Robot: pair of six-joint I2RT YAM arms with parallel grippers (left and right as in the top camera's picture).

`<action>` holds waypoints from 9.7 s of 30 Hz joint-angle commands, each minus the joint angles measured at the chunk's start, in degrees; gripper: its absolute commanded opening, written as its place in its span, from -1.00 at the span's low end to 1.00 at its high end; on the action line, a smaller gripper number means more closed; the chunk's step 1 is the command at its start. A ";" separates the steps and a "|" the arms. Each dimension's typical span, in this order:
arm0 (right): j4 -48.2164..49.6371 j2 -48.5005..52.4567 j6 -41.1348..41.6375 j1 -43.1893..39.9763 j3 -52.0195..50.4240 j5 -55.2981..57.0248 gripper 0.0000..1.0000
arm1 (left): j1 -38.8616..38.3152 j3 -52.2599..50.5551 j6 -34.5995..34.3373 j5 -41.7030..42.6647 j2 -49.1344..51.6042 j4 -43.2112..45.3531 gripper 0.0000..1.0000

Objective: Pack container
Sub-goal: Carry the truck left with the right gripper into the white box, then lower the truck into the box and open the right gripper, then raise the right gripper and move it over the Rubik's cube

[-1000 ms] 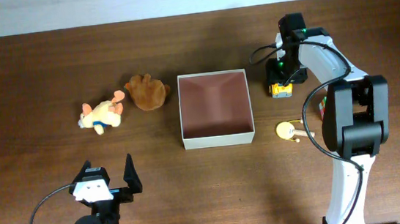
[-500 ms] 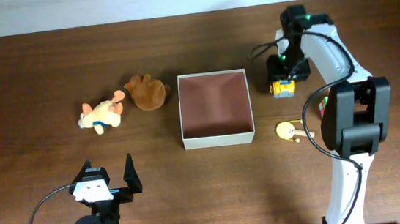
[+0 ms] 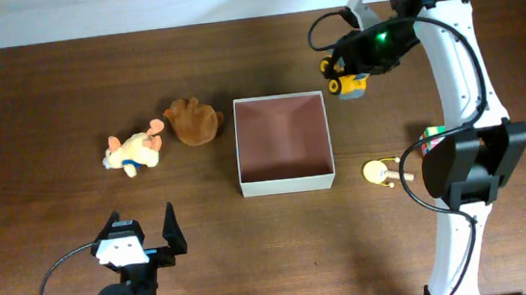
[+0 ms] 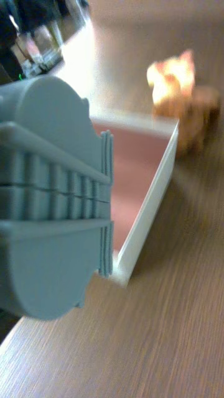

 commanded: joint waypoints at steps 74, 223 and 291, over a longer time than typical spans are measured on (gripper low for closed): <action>31.01 -11.37 32.37 30.14 -24.24 39.28 0.15 | 0.26 -0.26 0.92 0.61 -0.44 0.04 0.99; 37.81 -2.95 46.25 18.29 -36.85 42.38 -0.03 | 0.26 -0.26 0.92 0.63 -0.44 0.04 0.99; 31.65 -35.41 13.20 -15.08 -66.77 44.39 0.97 | 0.26 -0.26 0.92 0.61 -0.44 0.04 0.99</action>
